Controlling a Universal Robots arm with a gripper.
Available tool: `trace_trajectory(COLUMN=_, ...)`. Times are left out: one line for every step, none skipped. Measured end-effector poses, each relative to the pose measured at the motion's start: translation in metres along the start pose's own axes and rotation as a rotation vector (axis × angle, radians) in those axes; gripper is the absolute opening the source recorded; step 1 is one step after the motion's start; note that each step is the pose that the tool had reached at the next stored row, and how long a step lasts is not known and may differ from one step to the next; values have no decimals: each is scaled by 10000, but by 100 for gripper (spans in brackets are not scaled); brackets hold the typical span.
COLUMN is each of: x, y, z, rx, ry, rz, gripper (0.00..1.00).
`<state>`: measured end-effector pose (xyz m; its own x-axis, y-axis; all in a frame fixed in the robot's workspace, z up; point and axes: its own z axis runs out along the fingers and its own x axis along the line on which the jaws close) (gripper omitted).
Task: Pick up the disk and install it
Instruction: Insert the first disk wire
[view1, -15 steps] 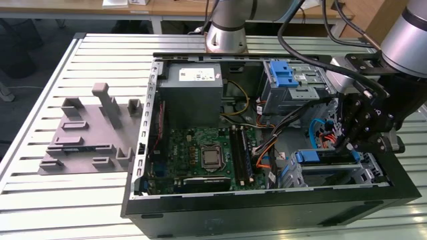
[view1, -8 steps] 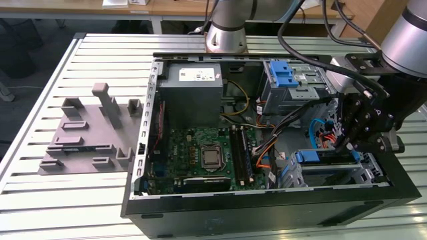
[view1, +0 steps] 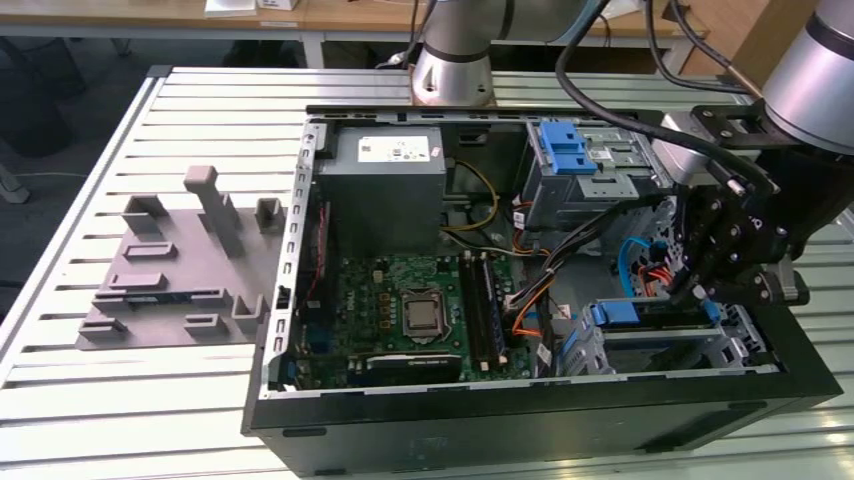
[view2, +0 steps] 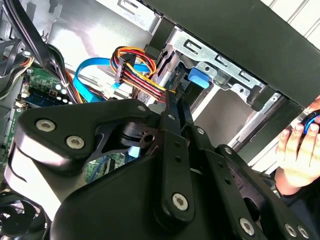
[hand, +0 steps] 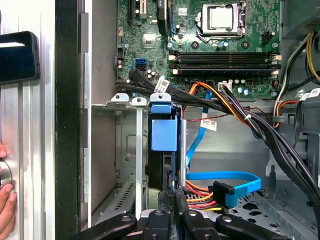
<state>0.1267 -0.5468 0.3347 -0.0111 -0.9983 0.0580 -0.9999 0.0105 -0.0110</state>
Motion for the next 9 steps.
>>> trace_trajectory(x=0, y=0, z=0, rx=0, ry=-18, rz=3, gripper=16)
trace_trajectory(x=-1, y=0, z=1, rx=-1, ry=-22, rz=8, gripper=16)
trace_trajectory(x=-1, y=0, z=1, rx=-1, ry=-24, rz=13, gripper=16)
trace_trajectory(x=0, y=0, z=2, rx=-1, ry=-25, rz=13, gripper=16)
trace_trajectory(x=0, y=0, z=2, rx=-1, ry=-23, rz=14, gripper=16)
trace_trajectory(x=0, y=0, z=4, rx=-1, ry=-23, rz=9, gripper=16)
trace_trajectory(x=0, y=0, z=6, rx=0, ry=-22, rz=-11, gripper=16)
trace_trajectory(x=0, y=0, z=8, rx=1, ry=-24, rz=-32, gripper=16)
trace_trajectory(x=0, y=0, z=9, rx=2, ry=-23, rz=-44, gripper=16)
